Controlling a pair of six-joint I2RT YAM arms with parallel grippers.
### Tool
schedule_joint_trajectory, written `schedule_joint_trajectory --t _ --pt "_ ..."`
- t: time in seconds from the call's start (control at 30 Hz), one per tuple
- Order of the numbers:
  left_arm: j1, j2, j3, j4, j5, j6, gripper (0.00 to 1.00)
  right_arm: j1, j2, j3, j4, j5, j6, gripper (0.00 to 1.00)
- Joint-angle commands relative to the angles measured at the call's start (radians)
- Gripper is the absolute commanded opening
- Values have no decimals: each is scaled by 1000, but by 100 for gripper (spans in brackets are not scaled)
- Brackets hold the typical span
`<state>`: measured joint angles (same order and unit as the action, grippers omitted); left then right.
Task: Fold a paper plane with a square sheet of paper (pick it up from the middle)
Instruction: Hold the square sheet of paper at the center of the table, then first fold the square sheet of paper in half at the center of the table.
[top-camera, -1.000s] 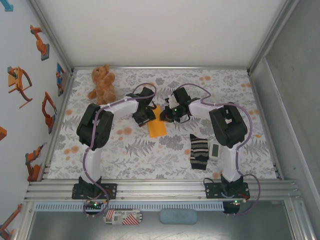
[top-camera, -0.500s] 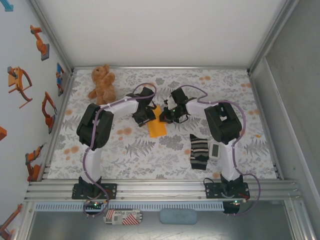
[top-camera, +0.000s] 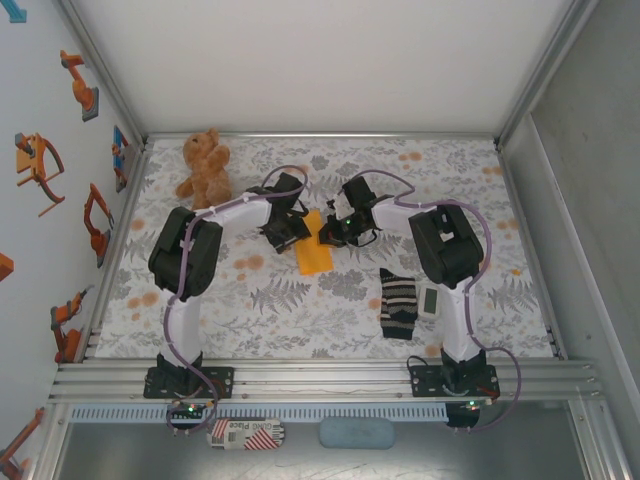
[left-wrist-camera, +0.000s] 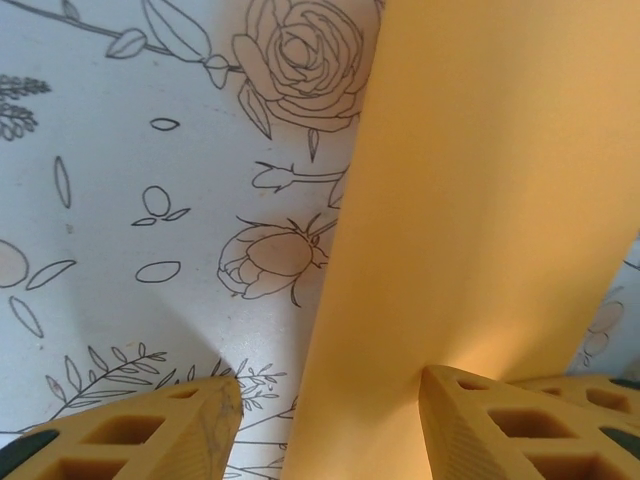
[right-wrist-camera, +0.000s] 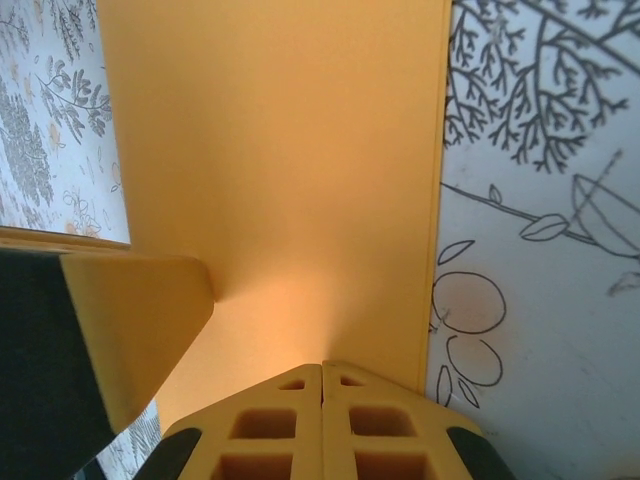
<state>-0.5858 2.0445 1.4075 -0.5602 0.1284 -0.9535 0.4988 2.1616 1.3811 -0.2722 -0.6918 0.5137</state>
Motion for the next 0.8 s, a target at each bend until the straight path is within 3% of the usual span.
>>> schedule_joint_trajectory --t 0.0,0.13,0.3,0.43,0.53,0.67,0.77 --pt "35 38 -65 34 22 73 56 -7 83 -51 -163 137 -33 0" --pt "77 -110 -70 63 10 78 69 -7 98 -32 -201 174 -36 0" --pt "97 -239 -172 185 78 92 70 -6 106 -20 -230 204 -37 0" --pt "82 -298 -262 389 233 67 59 -6 111 -24 -236 224 -35 0" --pt "55 -288 -291 505 287 36 48 -6 122 -25 -235 233 -32 0" --pt "11 -206 -239 470 312 42 35 -6 130 -26 -234 245 -25 0" --pt "-9 -148 -177 349 279 72 28 -6 128 -30 -234 253 -18 0"
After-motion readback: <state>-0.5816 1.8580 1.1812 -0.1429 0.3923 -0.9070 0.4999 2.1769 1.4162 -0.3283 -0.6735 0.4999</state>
